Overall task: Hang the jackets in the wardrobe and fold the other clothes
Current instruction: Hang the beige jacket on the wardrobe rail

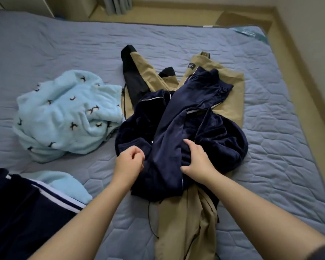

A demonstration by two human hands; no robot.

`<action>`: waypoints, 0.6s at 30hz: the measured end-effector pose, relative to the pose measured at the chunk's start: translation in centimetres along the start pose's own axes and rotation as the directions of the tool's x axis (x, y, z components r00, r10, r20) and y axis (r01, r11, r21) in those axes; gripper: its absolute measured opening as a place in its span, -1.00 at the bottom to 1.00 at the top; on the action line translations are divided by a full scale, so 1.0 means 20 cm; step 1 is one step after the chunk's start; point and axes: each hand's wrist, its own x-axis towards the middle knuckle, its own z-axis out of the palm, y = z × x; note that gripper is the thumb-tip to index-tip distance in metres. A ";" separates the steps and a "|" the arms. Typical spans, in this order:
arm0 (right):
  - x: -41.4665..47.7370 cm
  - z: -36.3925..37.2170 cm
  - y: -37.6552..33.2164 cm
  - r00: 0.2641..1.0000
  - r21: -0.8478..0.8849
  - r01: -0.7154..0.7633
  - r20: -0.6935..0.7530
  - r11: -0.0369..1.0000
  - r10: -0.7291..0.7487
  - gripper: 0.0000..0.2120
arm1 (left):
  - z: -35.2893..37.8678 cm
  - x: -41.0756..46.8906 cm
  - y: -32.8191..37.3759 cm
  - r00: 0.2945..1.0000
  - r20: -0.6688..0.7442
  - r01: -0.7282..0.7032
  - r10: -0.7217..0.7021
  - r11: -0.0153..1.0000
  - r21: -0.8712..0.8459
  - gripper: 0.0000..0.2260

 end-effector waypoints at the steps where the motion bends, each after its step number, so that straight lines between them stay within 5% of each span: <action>1: 0.02 0.01 -0.03 0.999 0.015 -0.016 0.029 1.000 0.015 -0.21 | 0.00 0.00 -0.03 0.999 0.028 0.016 -0.021 0.987 0.163 -0.74; 4: 0.04 0.06 -0.01 0.993 0.000 -0.062 0.104 0.998 0.062 -0.24 | 0.10 -0.03 -0.17 0.975 0.186 0.014 -0.124 0.864 0.504 -0.81; 6: 0.05 0.12 0.06 0.989 -0.041 -0.076 0.127 0.996 0.081 -0.24 | 0.19 -0.04 -0.27 0.950 0.237 0.041 -0.202 0.835 0.548 -0.34; 8: 0.04 0.20 0.12 0.987 -0.035 -0.074 0.139 0.997 0.078 -0.22 | 0.28 -0.04 -0.32 0.945 0.209 0.094 -0.253 0.819 0.566 -0.15; 11: 0.01 0.31 0.19 0.976 0.054 -0.089 0.203 0.995 0.077 -0.23 | 0.36 -0.04 -0.33 0.950 0.108 0.156 -0.291 0.749 0.644 -0.56; 13: -0.01 0.33 0.21 0.976 0.126 -0.094 0.205 0.988 0.067 -0.27 | 0.36 -0.04 -0.33 0.978 0.033 0.160 -0.204 0.848 0.506 -0.84; 15: -0.03 0.30 0.19 0.988 0.241 -0.098 0.138 0.966 0.066 -0.31 | 0.32 -0.04 -0.27 0.989 0.057 0.124 -0.137 0.974 0.191 -0.73; 18: -0.06 0.15 0.08 0.999 0.277 0.023 -0.052 0.961 -0.009 -0.23 | 0.14 -0.06 -0.03 0.962 0.246 0.169 -0.118 0.966 -0.196 -0.83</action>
